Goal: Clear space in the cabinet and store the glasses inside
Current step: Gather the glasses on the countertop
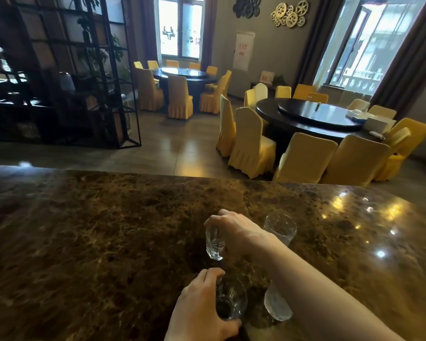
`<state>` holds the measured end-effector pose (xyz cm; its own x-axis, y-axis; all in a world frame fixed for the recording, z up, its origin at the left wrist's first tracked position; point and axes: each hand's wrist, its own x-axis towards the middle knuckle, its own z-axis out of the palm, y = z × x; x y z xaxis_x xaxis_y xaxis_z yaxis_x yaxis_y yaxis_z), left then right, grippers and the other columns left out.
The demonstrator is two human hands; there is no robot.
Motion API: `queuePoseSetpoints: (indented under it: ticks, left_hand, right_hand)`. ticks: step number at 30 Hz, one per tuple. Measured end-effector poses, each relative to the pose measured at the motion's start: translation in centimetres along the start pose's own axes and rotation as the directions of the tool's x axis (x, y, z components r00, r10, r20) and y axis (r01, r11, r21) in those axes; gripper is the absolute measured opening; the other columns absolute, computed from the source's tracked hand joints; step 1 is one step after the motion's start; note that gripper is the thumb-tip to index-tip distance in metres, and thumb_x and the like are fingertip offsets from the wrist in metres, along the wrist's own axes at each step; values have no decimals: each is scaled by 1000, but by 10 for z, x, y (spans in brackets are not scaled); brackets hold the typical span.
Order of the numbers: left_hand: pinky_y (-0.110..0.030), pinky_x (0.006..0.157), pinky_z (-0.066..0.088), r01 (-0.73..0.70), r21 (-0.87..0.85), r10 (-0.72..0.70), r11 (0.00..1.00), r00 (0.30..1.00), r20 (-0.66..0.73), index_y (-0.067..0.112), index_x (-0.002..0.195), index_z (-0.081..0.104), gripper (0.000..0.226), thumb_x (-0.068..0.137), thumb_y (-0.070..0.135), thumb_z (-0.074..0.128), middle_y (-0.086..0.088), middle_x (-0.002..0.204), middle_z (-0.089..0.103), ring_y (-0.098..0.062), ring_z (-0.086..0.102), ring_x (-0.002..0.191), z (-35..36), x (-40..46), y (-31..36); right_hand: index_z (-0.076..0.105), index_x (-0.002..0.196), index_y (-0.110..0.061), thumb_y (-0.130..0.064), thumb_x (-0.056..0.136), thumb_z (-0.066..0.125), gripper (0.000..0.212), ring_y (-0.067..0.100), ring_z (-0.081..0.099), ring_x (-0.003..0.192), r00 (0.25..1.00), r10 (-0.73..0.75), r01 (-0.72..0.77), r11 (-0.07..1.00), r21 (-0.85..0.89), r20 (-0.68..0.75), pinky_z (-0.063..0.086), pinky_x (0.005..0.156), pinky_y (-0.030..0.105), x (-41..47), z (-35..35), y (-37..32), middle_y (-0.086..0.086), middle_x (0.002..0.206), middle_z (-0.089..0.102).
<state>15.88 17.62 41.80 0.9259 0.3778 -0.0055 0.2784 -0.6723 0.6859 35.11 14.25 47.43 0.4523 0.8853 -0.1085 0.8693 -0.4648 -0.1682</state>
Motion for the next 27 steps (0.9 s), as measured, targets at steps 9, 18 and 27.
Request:
queuePoseSetpoints:
  ticks: [9, 18, 27]
  left_hand:
    - [-25, 108, 41, -106, -11, 106, 994, 993, -43, 48, 135, 36, 92, 55, 71, 76, 35, 121, 45, 7, 51, 112, -34, -64, 19]
    - [-18, 102, 44, -31, 29, 35, 999, 988, -149, 47, 134, 37, 93, 53, 69, 78, 36, 120, 46, 6, 54, 109, -8, -162, 57]
    - [-18, 93, 48, 61, 47, -50, 997, 977, -209, 45, 129, 45, 89, 50, 65, 82, 33, 116, 52, 8, 55, 104, 60, -263, 95]
  right_hand:
    - [49, 138, -38, -30, 66, 91, 84, 19, 57, 108, 995, -15, 14, 1000, -2, -97, 55, 83, 32, -75, -49, -32, -5, 125, 52]
    - [50, 136, -41, -38, 62, 90, 84, 16, 58, 103, 984, -132, 134, 991, 6, -121, 55, 86, 37, -181, -57, -59, -9, 120, 53]
    - [50, 134, -45, -40, 61, 87, 82, 17, 58, 99, 981, -171, 174, 984, 25, -89, 53, 79, 33, -315, -13, -60, -9, 116, 53]
